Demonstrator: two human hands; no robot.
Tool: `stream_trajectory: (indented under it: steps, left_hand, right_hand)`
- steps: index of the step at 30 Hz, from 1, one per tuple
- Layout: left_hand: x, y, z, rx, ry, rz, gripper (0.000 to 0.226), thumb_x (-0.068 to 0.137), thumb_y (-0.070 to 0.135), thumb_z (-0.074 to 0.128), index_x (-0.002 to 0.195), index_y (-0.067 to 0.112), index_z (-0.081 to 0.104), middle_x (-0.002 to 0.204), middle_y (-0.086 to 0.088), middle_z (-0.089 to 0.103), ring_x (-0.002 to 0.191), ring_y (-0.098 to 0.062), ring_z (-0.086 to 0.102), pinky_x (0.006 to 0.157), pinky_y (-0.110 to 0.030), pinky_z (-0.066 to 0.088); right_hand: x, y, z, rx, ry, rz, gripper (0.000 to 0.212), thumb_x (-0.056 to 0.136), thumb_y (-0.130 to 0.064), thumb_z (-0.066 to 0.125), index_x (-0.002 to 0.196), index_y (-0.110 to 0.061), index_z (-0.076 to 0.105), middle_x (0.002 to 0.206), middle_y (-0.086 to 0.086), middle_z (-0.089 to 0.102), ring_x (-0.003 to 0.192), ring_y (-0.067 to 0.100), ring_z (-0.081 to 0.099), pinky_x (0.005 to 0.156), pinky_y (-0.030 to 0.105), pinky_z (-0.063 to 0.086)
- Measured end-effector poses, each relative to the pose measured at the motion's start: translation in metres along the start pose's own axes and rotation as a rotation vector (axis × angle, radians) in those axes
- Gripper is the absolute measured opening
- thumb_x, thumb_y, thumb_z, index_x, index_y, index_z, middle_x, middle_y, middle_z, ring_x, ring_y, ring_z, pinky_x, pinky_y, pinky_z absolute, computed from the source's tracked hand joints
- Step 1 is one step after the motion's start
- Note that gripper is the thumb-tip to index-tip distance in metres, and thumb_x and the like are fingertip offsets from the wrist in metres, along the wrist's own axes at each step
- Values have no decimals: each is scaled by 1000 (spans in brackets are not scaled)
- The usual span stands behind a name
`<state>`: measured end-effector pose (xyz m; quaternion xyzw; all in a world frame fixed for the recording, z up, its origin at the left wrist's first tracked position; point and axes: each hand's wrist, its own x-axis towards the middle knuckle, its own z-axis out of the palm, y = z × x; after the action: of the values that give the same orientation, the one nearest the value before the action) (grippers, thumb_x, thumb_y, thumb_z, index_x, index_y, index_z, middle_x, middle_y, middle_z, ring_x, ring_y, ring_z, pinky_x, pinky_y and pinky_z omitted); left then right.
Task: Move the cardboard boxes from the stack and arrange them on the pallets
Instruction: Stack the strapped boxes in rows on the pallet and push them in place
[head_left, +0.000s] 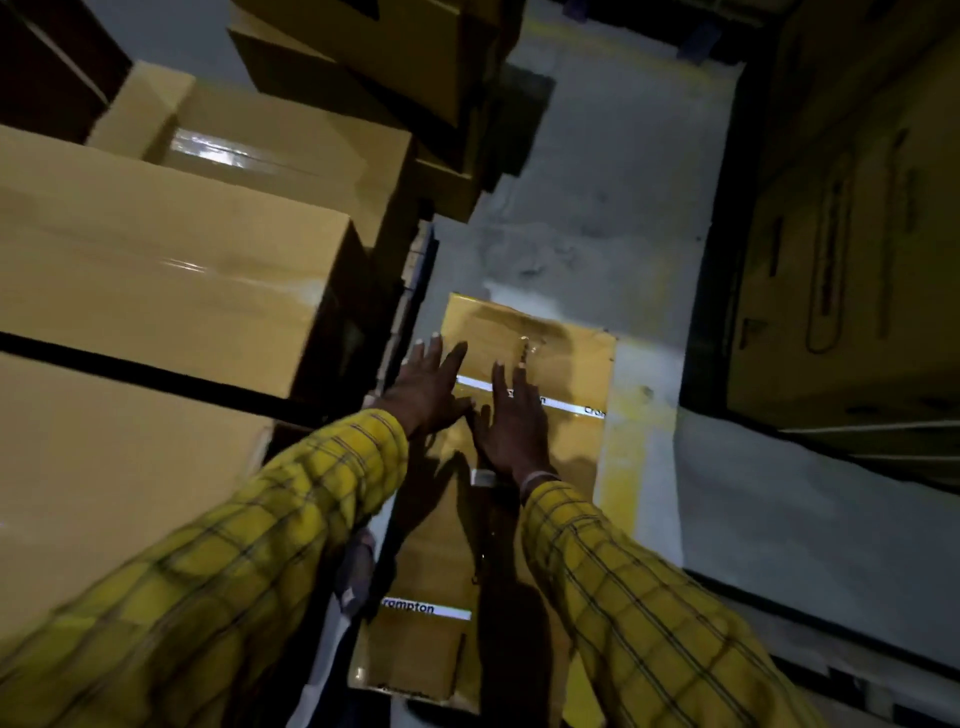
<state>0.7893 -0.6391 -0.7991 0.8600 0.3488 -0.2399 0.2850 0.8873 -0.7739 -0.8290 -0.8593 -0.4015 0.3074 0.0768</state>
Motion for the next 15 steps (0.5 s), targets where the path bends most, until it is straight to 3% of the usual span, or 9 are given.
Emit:
stream_trajectory:
  steps: [5,7,10,12,15]
  left_hand:
    - [5,4,84,-156,-16,-172,100,96,53,59,163,24,-10,167,-19,-22,154,-45,-13,122,-62,9]
    - [0,-3,104,-269,31,-234,105,95,49,64,162,24,-12,166,-18,-24,154,-45,-12,121,-64,12]
    - [-9,-10,123,-453,114,-290,110,94,39,70,161,23,-15,167,-19,-21,156,-42,-6,123,-59,15]
    - [-14,-15,132,-560,153,-315,113,92,42,72,161,22,-16,169,-19,-12,156,-39,4,124,-52,19]
    - [-19,-18,141,-704,174,-408,118,84,61,70,161,25,-12,167,-18,21,148,-39,34,118,-52,35]
  right_hand:
    - [-21,94,17,-89,-99,170,85,101,-57,49,166,-33,-1,172,6,-19,157,43,-14,121,68,10]
    - [-32,120,28,-84,-132,203,88,101,-55,52,165,-34,-4,169,5,-28,155,45,-18,119,72,13]
    - [-46,143,44,-54,-70,120,93,100,-48,58,166,-31,-6,164,11,-38,155,46,-18,123,66,17]
    - [-50,150,52,31,11,79,95,99,-44,63,166,-29,-2,162,17,-41,156,47,-8,124,59,21]
    - [-52,151,50,170,-5,206,101,95,-51,68,165,-38,-3,166,25,-27,143,50,40,106,50,49]
